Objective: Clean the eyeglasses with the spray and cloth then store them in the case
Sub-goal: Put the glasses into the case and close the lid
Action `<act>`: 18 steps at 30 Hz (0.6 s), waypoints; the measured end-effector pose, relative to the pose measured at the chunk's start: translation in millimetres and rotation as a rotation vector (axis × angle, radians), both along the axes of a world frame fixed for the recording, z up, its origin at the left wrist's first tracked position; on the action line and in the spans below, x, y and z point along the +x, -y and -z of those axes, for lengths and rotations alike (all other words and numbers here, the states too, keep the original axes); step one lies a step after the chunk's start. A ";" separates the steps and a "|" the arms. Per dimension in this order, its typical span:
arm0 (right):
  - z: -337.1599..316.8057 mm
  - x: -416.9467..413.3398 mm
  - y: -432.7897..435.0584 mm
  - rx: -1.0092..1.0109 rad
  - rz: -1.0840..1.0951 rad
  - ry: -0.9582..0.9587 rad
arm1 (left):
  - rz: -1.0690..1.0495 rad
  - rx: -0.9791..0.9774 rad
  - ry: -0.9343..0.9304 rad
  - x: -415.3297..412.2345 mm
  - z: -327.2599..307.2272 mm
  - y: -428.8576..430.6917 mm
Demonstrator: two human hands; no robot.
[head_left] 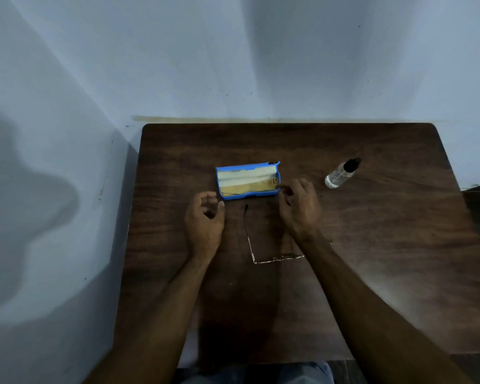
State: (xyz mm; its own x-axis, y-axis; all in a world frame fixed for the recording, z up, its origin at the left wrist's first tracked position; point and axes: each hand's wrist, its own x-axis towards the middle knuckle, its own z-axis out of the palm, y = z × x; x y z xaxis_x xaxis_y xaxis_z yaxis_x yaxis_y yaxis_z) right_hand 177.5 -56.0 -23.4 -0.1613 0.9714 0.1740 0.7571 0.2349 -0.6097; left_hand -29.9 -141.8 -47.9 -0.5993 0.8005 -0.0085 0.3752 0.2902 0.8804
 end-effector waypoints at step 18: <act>10.9 64.1 64.3 -0.395 0.222 -0.034 | 0.101 -0.364 0.298 62.7 -4.9 53.2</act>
State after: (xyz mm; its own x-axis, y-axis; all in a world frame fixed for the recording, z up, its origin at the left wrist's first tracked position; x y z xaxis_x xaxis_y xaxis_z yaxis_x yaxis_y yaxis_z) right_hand 241.6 -120.3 -34.3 0.0574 0.9749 -0.2150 0.7410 -0.1859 -0.6452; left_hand 32.8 -194.9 -42.9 -0.4480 0.7674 -0.4587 0.1644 0.5751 0.8014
